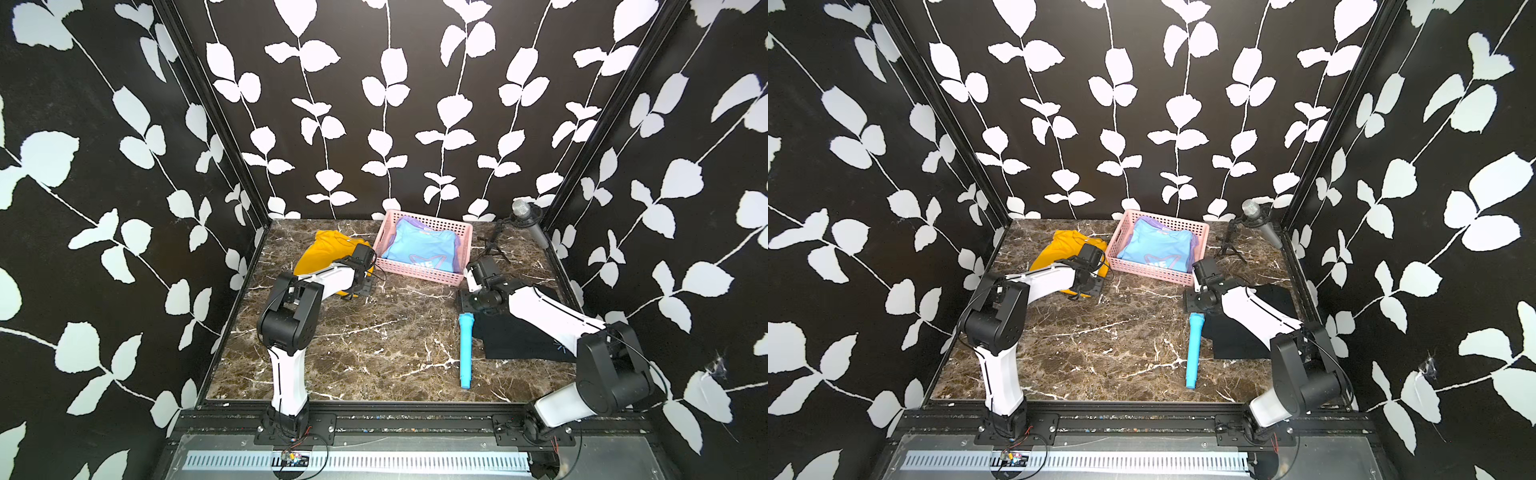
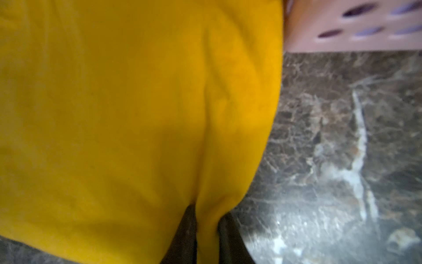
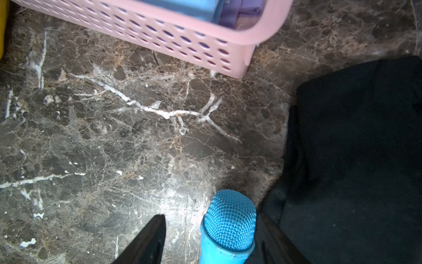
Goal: Put the folded t-shirts into the basket
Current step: Move the T-shirt to the center of the board.
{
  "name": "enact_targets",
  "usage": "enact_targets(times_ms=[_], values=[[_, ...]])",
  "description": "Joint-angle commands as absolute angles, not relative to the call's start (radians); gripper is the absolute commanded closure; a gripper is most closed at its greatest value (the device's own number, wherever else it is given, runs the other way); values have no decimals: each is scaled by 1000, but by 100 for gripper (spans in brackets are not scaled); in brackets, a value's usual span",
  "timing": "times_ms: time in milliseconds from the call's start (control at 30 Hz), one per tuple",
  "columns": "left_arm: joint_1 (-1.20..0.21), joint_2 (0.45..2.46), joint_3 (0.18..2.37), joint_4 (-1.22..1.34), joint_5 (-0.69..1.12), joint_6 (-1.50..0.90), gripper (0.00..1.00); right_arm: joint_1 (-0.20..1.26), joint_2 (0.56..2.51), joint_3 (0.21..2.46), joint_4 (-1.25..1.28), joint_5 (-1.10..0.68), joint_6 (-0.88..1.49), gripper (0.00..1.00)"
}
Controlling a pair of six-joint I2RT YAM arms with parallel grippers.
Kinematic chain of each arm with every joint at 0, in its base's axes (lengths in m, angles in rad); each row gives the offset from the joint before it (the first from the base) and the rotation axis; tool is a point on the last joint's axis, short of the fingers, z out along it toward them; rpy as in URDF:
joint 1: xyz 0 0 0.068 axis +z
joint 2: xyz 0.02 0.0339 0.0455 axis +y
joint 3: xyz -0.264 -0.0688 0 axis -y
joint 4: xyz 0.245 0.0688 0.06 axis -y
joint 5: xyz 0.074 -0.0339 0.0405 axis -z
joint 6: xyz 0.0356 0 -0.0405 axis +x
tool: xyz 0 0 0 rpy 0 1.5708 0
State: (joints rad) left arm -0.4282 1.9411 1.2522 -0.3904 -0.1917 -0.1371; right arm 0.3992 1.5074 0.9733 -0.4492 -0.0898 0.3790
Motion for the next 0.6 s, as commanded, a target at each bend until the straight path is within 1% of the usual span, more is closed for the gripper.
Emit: enact_targets(times_ms=[0,133,300,433,567], values=[[-457,1878,1166,-457,-129,-178,87,403,1470,984,-441,-89,386,35],[-514,1812,1062,-419,-83,-236,88,403,1458,989,-445,-84,385,35],[-654,1785,989,-370,0,-317,88,401,1466,1003,-454,-81,376,34],[-785,1788,1002,-351,39,-368,87,377,1487,1024,-475,-85,357,33],[-877,1790,1042,-336,73,-409,86,310,1486,1028,-474,-127,354,33]])
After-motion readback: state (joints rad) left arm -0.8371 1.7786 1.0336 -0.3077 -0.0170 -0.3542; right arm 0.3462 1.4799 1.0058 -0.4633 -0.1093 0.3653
